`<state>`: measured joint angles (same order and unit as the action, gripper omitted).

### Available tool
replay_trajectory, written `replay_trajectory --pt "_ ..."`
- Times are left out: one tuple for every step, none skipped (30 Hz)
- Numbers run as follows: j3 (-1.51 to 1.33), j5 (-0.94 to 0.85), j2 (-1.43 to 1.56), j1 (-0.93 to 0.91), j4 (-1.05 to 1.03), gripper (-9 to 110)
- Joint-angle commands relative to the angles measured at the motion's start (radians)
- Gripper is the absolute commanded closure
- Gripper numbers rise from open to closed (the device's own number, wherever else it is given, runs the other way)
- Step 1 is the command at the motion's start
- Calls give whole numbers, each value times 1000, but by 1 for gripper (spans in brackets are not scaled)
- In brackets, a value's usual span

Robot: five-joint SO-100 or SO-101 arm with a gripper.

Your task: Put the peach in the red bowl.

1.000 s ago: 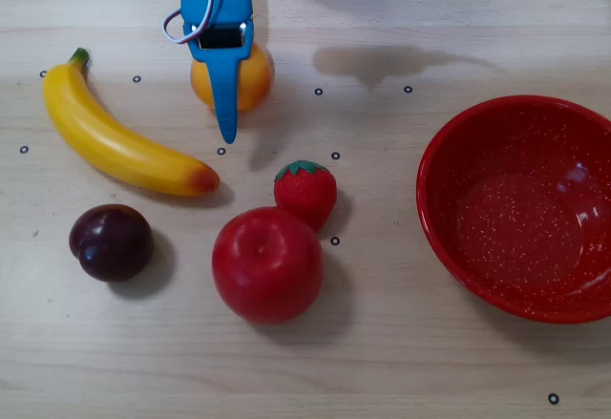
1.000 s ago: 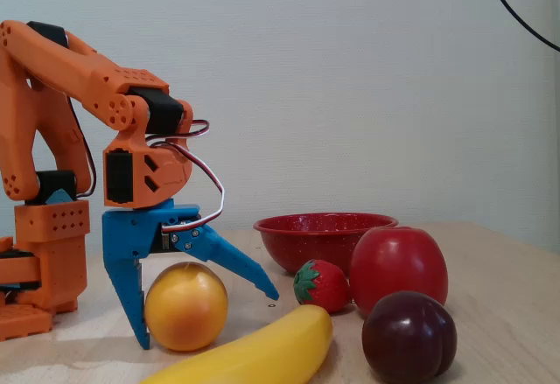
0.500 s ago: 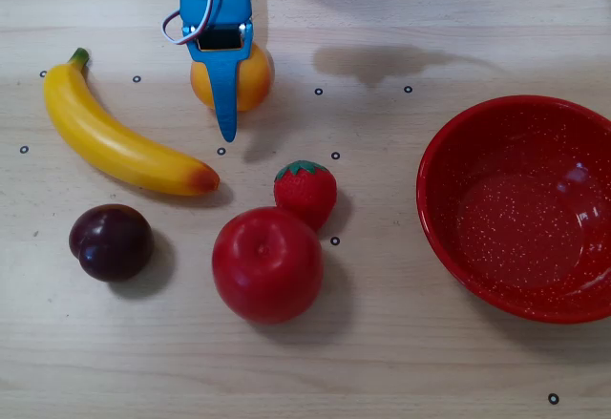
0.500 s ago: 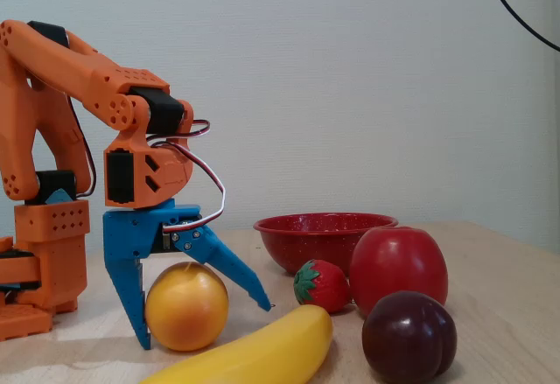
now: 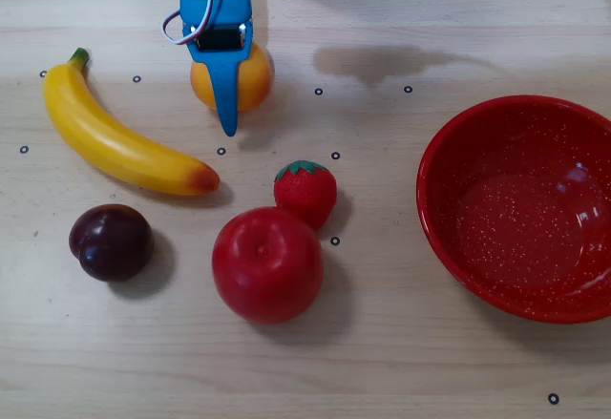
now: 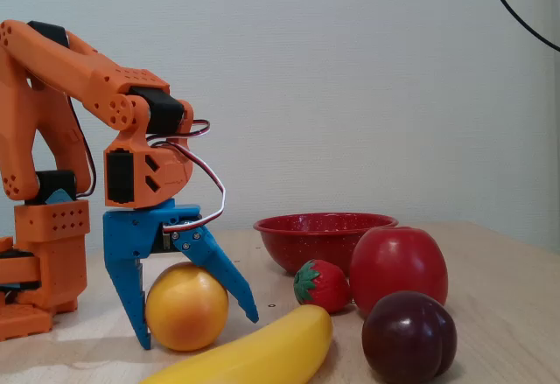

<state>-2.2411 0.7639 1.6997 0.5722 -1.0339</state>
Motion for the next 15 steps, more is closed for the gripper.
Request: replay_trajectory --pt "44 28 -6 25 23 63" --pt "44 28 -6 26 21 64" --pt "44 31 -6 26 21 64" --pt "44 32 -6 26 18 65" --pt "44 34 -6 26 18 66" --pt "44 34 -6 26 17 67" --pt "44 34 -6 28 15 67" --pt "44 34 -6 28 15 68" --pt "44 37 -6 29 15 69" --pt "44 38 -6 29 15 70" --pt "44 40 -6 29 15 72" --pt "44 40 -6 29 15 73" --pt "44 41 -6 29 15 73" --pt "44 41 -6 31 15 75" --pt "44 41 -6 31 15 76"
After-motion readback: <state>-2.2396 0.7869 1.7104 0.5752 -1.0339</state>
